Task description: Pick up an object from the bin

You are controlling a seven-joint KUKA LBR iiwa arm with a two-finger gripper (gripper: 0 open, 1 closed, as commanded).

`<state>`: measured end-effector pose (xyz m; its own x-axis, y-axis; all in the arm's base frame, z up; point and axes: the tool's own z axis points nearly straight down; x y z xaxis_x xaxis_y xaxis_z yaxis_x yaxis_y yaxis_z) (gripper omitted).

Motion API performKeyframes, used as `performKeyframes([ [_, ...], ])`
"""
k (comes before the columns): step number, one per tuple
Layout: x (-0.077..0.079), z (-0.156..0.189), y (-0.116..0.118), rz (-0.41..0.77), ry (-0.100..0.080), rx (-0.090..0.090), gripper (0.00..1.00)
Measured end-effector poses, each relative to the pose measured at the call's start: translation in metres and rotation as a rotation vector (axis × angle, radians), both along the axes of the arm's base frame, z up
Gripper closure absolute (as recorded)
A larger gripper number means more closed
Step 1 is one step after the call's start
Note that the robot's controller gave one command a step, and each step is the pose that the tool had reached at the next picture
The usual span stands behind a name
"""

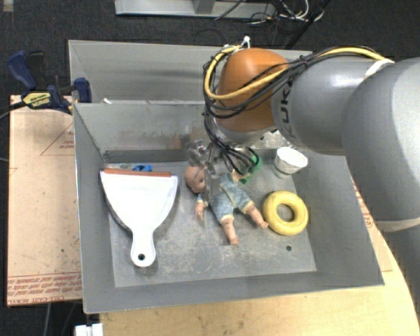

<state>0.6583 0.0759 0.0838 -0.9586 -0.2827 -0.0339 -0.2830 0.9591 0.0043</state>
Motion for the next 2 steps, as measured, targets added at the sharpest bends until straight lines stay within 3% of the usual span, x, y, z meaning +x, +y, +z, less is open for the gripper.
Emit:
performKeyframes([
  [1,0.0,0.0,0.0,0.0,0.0,0.0,1.0],
  [2,-0.007,0.201,-0.002,0.033,0.004,-0.002,1.0],
])
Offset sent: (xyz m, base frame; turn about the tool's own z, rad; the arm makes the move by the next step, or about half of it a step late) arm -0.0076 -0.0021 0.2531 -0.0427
